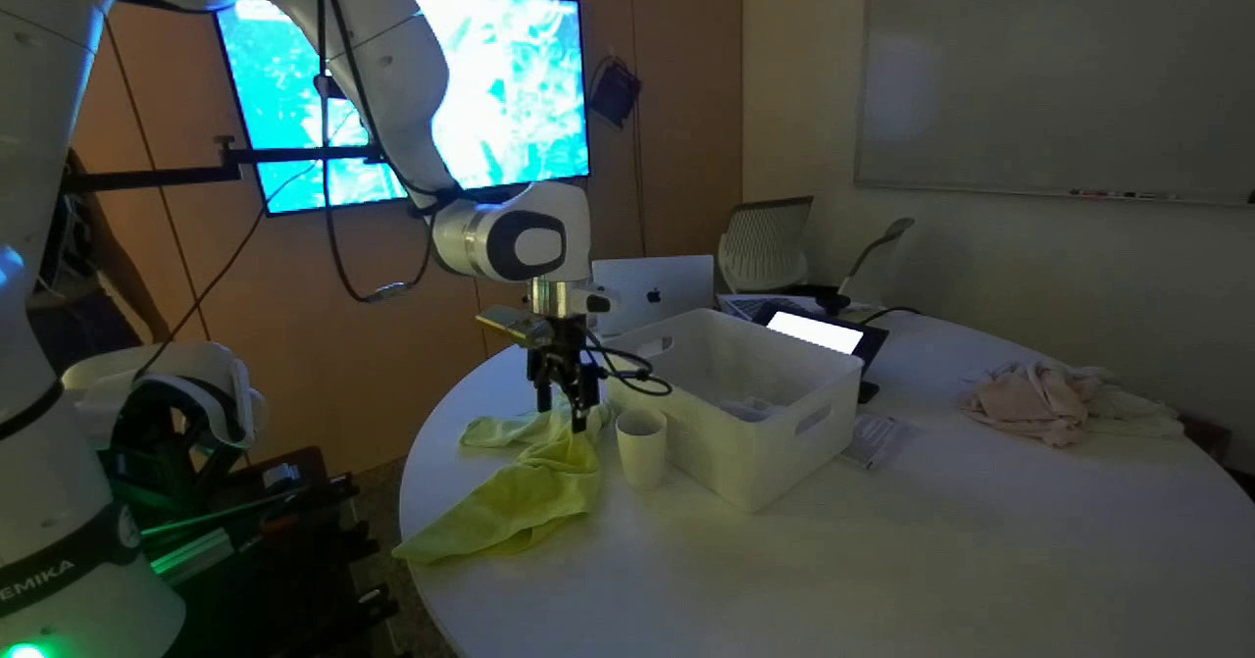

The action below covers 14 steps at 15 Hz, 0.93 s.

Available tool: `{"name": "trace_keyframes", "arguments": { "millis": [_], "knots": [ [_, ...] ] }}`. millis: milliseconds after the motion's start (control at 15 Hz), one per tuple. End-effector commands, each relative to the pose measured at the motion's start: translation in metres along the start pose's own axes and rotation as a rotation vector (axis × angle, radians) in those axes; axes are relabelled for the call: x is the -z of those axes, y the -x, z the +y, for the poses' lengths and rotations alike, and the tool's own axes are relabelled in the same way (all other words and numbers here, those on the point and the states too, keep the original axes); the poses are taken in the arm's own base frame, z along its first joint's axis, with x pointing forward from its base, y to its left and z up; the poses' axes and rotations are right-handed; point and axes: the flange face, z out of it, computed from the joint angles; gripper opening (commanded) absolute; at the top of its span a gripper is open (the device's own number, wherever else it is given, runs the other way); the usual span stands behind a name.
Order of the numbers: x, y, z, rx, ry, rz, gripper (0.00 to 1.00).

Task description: Put the towels in the basket and the smaller objects into the white mug

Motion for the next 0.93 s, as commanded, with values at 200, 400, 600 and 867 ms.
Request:
{"name": "trace_keyframes", "arguments": {
  "millis": [200,400,600,867],
  "knots": [
    [-0.025,0.065,-0.008,0.117,-0.028,-0.078,1.0],
    [-0.043,0.08,-0.009,0.137,-0.05,-0.103,1.0],
    [-0.055,0.09,-0.008,0.145,-0.067,-0.112,1.0],
    [-0.075,0.097,-0.014,0.173,-0.111,-0.151,1.0]
  ]
}}
